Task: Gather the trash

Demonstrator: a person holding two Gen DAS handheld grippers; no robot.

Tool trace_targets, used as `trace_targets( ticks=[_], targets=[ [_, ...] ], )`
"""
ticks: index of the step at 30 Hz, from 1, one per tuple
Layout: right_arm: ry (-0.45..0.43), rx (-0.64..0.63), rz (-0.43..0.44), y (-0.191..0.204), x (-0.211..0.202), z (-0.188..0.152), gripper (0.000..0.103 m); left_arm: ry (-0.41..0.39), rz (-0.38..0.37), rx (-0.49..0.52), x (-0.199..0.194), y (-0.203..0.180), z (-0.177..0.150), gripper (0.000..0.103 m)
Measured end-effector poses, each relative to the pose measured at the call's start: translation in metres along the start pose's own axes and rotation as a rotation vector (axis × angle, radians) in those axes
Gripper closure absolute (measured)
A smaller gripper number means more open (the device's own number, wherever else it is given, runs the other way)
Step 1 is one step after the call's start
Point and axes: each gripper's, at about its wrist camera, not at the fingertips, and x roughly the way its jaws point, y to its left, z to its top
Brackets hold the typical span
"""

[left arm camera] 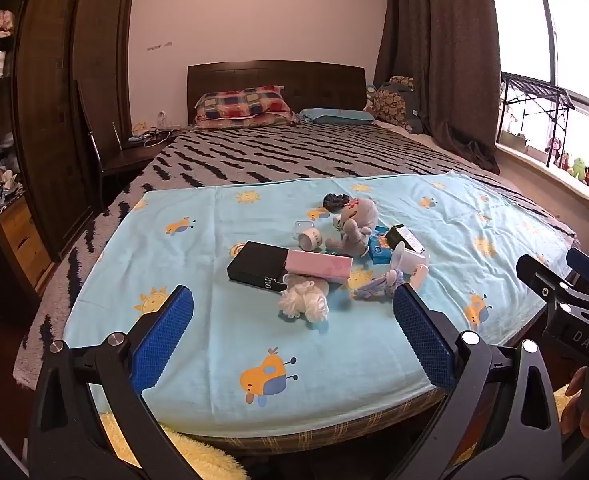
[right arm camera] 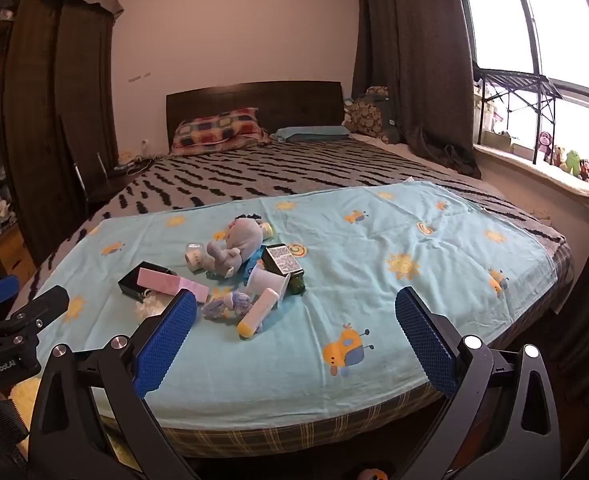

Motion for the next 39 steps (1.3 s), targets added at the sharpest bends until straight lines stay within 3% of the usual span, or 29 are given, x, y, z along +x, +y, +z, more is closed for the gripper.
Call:
trace_targets(
  ticks=[39],
  targets=[
    [-0.011,0.006,0.005,-0.0011,-0.0039,0.0015,0.003,-0.014,-0.003,-0.005,-0.0062,-0.0022,0.0043,0.008]
  ],
)
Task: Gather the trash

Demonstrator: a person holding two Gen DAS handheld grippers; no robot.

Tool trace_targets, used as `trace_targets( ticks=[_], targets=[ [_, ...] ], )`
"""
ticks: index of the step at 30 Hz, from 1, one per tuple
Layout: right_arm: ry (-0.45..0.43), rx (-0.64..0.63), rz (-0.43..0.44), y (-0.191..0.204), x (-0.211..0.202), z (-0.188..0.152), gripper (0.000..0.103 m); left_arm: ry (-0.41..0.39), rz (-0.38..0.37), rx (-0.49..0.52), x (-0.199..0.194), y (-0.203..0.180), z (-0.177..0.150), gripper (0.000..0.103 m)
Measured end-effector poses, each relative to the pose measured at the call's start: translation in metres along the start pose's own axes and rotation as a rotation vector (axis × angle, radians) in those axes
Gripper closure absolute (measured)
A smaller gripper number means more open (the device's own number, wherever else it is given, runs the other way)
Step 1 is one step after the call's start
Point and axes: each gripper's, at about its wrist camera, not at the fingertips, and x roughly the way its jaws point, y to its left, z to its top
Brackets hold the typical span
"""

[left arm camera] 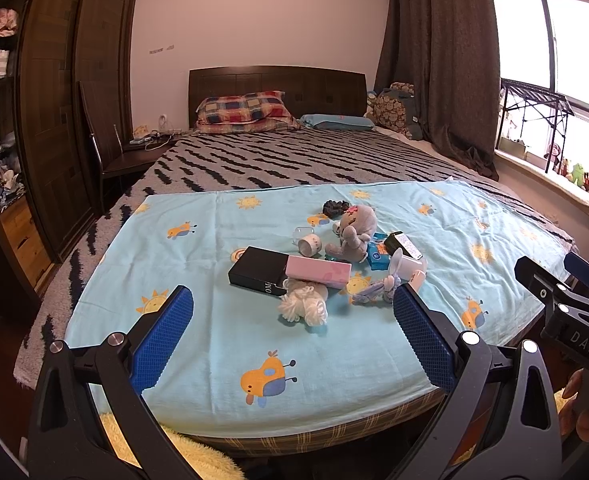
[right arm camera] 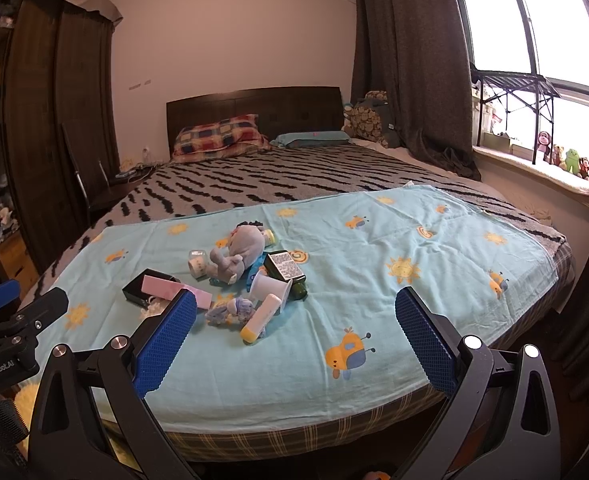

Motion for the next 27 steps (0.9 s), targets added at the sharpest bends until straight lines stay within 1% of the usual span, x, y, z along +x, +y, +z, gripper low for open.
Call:
trace_targets(
  ticks=[7,16,21,25,27],
  targets=[
    [0.000,0.002,-0.002,0.000,0.000,0.000,0.003,-0.002,-0.001,0.001,-0.003,-0.002,0.007,0.008],
    [-0.002,0.005,-0.001,-0.002,-0.001,0.000,0.003,-0.003,0.000,-0.002,-0.003,-0.001,0.006,0.008],
    [-0.021,-0.001,-0.003,0.001,0.000,0.002,0.003,-0.006,-0.001,-0.002,-0.003,0.000,0.004,0.008],
    [-0.023,0.004,0.012,0.003,0.000,0.001,0.003,-0.006,0.003,-0.002,-0.010,-0.003,0.012,0.008],
    [-0.024,0.009,0.012,0.000,-0.001,0.001,0.003,-0.009,0.003,-0.004,-0.009,0.001,0.009,0.008]
  ],
)
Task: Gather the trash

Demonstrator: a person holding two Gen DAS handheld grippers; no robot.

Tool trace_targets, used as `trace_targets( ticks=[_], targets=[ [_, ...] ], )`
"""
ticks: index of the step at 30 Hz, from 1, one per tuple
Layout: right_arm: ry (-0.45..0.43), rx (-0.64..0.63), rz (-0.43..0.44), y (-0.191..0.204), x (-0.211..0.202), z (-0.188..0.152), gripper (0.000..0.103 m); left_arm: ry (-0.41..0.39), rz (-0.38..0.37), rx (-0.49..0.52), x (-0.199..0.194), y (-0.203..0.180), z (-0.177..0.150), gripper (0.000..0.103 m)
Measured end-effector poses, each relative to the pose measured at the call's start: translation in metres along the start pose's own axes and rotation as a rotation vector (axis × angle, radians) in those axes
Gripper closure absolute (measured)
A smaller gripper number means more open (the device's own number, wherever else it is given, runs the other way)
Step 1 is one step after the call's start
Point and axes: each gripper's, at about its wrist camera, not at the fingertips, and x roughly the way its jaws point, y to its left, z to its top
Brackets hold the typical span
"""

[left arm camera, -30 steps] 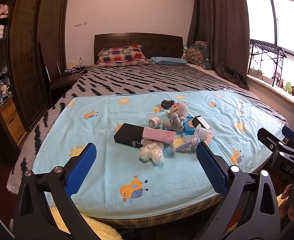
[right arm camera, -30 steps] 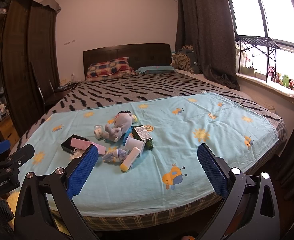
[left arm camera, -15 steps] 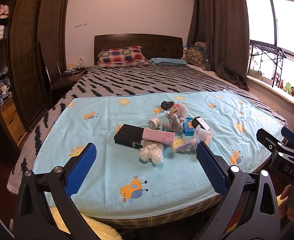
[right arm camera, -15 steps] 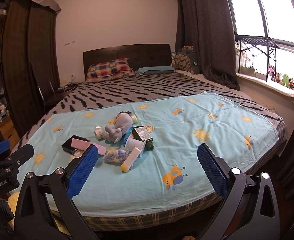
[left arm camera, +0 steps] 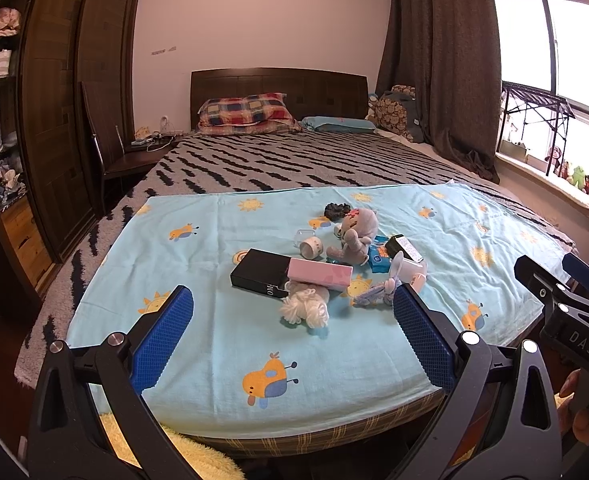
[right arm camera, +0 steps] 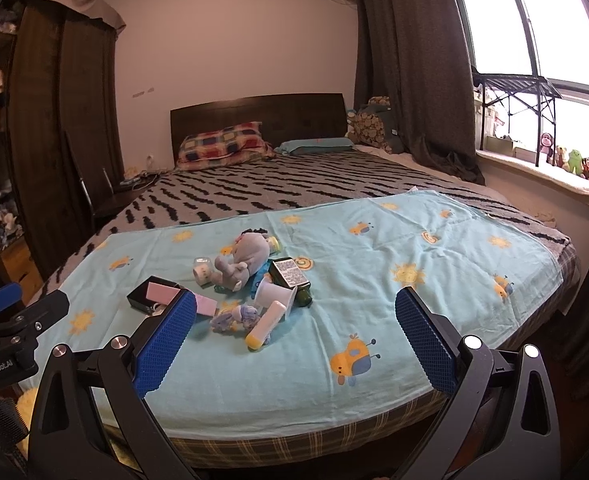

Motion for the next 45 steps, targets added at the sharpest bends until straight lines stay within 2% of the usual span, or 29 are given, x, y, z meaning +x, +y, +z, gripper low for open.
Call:
trace_targets(
  ticks=[7,17,22,25,28,37,39,43,45],
  targets=[
    [-0.001,0.013,0.003,-0.001,0.002,0.000,0.003,0.000,0.005,-0.001,0.003,0.001,-0.002,0.008],
    [-0.025,0.038,0.061,-0.011,0.019,-0.010,0.003,-0.019,0.021,-0.022,0.016,0.018,-0.006,0.008],
    [0.006,0.022,0.086,-0.008,0.033,-0.016,0.003,-0.028,0.031,-0.015,0.030,0.026,-0.010,0.008],
    [-0.002,0.020,0.062,-0.006,0.038,-0.020,0.003,-0.009,0.019,-0.018,0.045,0.032,-0.017,0.008],
    [-0.023,0.029,-0.007,-0.008,0.041,-0.024,0.003,-0.009,0.028,-0.008,0.056,0.036,-0.023,0.008],
    [0.107,0.057,0.070,-0.003,0.094,-0.045,0.003,0.047,-0.017,0.039,0.092,0.028,-0.039,0.008],
    [0.140,0.068,0.098,-0.001,0.107,-0.052,0.010,0.068,-0.044,0.027,0.102,0.029,-0.044,0.010],
    [0.207,0.082,0.146,0.005,0.131,-0.060,0.027,0.113,-0.065,0.028,0.120,0.026,-0.050,0.028],
    [0.217,0.094,0.161,0.007,0.139,-0.061,0.038,0.126,-0.077,0.030,0.126,0.023,-0.051,0.032]
  ],
)
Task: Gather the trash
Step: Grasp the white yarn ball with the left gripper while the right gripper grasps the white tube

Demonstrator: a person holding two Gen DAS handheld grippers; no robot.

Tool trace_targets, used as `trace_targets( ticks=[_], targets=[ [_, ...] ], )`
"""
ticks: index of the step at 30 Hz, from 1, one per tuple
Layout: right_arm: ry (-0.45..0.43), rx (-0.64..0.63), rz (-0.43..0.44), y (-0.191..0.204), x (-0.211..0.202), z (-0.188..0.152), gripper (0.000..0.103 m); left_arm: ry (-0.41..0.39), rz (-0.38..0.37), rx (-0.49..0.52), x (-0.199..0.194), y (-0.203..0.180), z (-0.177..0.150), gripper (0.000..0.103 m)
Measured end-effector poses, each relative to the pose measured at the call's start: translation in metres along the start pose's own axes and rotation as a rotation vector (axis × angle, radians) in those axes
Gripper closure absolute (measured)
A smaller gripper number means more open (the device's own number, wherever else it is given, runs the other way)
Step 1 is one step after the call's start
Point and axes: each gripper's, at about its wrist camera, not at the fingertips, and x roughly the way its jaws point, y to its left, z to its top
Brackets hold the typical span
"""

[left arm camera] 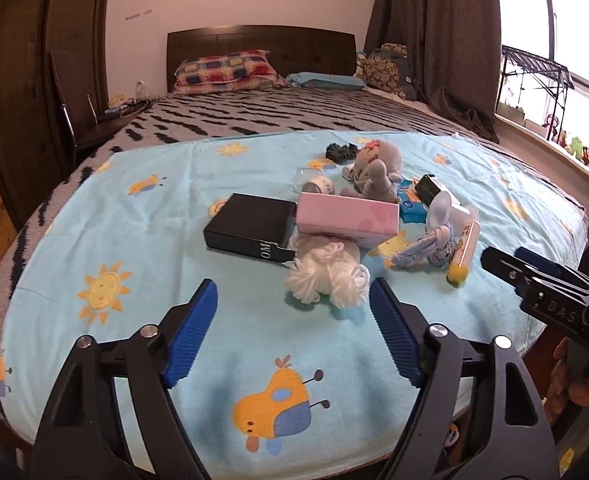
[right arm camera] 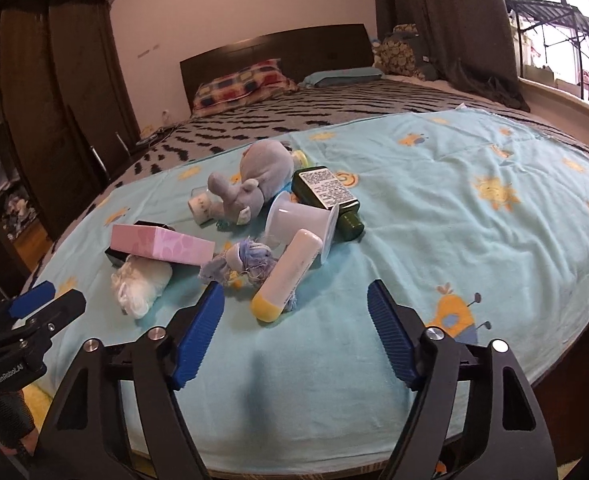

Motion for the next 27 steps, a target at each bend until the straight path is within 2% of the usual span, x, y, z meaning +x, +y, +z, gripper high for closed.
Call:
trace_targets(
  ticks=[3,5,7,12,17,25,27],
  targets=[
    [0.002,0.017,0.023,0.001,0.006,0.004,0.046,0.014,-0.040,0.012,0.011,-0.005,0.002,0.039],
    [-0.001,0.015,0.018,0.001,0.008,0.006,0.047,0.020,-0.043,0.019,0.017,-0.008,0.005,0.041],
    [0.004,0.019,0.012,0.000,0.010,0.007,0.047,0.028,-0.045,0.025,0.023,-0.011,0.007,0.049],
    [0.037,0.064,0.054,-0.007,0.021,0.013,0.049,0.068,-0.050,0.040,0.046,-0.018,0.011,0.062],
    [0.061,0.063,0.070,-0.009,0.031,0.014,0.066,0.084,-0.047,0.056,0.060,-0.022,0.011,0.062],
    [0.109,0.093,0.092,-0.010,0.052,0.013,0.067,0.090,-0.050,0.063,0.072,-0.022,0.016,0.063],
    [0.097,0.086,0.098,-0.008,0.049,0.012,0.075,0.087,-0.050,0.065,0.071,-0.023,0.016,0.064]
  ],
)
